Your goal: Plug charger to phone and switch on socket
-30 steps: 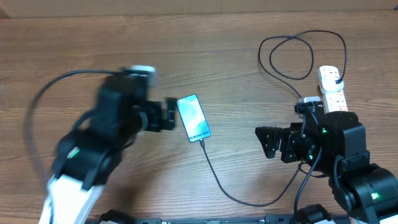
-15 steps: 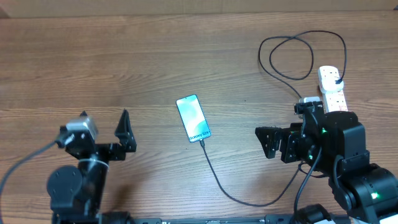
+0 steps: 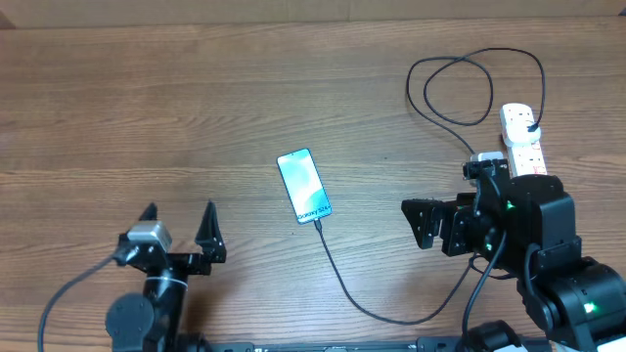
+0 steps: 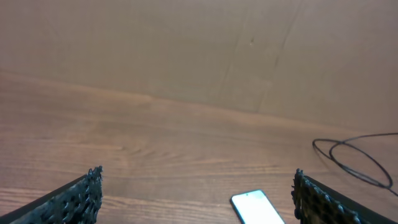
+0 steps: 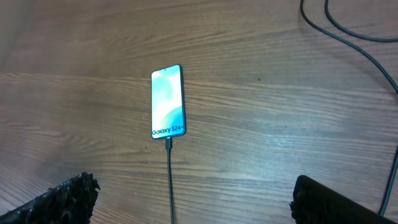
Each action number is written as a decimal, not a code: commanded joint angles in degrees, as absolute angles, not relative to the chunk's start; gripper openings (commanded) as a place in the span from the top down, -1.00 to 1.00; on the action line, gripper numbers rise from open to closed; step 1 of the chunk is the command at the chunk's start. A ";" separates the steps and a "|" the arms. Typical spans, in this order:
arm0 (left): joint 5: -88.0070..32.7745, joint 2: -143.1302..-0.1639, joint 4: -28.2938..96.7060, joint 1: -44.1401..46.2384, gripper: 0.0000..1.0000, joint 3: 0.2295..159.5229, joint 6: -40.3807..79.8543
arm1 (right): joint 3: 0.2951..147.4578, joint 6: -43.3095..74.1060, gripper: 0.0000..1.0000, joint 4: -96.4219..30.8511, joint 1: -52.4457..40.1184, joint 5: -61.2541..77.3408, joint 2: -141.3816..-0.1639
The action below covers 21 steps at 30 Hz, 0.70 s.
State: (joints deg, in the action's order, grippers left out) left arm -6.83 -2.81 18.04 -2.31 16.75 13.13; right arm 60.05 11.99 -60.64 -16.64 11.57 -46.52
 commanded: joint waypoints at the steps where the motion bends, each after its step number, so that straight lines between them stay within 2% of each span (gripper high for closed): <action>1: -6.66 -0.34 16.43 -2.68 -0.99 13.02 12.05 | 60.38 11.90 -1.00 -60.38 -16.75 11.14 -46.35; 6: -6.70 -0.16 14.41 -2.68 -0.99 9.82 12.05 | 60.38 11.90 -1.00 -60.38 -16.75 11.14 -46.35; 12: -6.87 -0.16 0.36 -2.68 -0.99 0.38 16.86 | 60.38 11.90 -1.00 -60.38 -16.75 11.14 -46.35; 16: -3.25 -0.14 -4.97 -2.72 -0.99 0.27 17.85 | 60.38 11.90 -1.00 -60.38 -16.75 11.14 -46.35; 21: -2.35 -0.14 2.44 -2.72 -0.99 0.27 17.82 | 60.38 11.90 -1.00 -60.38 -16.75 11.14 -46.35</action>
